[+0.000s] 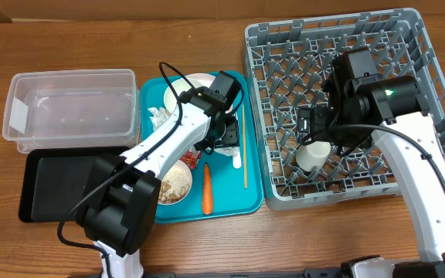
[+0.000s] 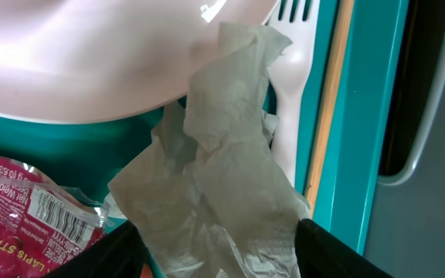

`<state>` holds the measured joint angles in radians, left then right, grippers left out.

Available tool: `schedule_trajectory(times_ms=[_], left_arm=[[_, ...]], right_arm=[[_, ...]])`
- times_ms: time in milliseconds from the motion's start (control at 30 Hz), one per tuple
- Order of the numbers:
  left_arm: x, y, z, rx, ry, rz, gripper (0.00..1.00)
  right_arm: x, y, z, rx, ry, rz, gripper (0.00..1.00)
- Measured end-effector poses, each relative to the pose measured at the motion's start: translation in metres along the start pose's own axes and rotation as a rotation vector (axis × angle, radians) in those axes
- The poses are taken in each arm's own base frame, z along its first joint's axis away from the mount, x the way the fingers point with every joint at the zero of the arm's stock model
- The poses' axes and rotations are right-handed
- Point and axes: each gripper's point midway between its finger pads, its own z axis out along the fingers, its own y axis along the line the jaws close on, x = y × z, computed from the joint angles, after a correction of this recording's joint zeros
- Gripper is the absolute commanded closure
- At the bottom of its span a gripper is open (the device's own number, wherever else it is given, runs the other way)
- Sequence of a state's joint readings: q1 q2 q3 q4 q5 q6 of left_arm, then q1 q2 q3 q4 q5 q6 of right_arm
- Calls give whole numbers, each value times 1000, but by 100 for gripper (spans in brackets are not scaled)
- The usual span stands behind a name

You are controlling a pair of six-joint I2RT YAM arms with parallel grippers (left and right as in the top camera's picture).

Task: Sort waste into correct bins and load items into the dishwasher
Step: 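Carry the tissue left and drop it into the clear plastic bin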

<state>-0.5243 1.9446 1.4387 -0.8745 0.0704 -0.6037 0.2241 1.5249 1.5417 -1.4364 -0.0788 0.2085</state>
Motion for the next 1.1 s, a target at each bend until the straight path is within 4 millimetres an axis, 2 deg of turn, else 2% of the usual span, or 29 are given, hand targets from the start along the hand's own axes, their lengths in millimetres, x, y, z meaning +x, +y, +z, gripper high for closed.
schedule_trajectory(times_ms=[200, 267, 400, 500, 600, 933, 1100], left_arm=[[2, -2, 0, 1, 1, 6, 55], [2, -3, 0, 2, 1, 6, 64], [2, -3, 0, 1, 1, 9, 71], [2, -3, 0, 1, 1, 9, 80], [2, -3, 0, 1, 2, 9, 96], [4, -4, 0, 6, 10, 9, 96], [8, -13, -3, 53, 39, 28, 96]], right_arm=[[0, 0, 0, 0, 0, 0, 0], [0, 0, 0, 0, 0, 0, 0], [0, 0, 0, 0, 0, 0, 0], [0, 0, 0, 0, 0, 0, 0], [0, 0, 0, 0, 0, 0, 0], [0, 0, 0, 0, 0, 0, 0], [0, 0, 0, 0, 0, 0, 0]])
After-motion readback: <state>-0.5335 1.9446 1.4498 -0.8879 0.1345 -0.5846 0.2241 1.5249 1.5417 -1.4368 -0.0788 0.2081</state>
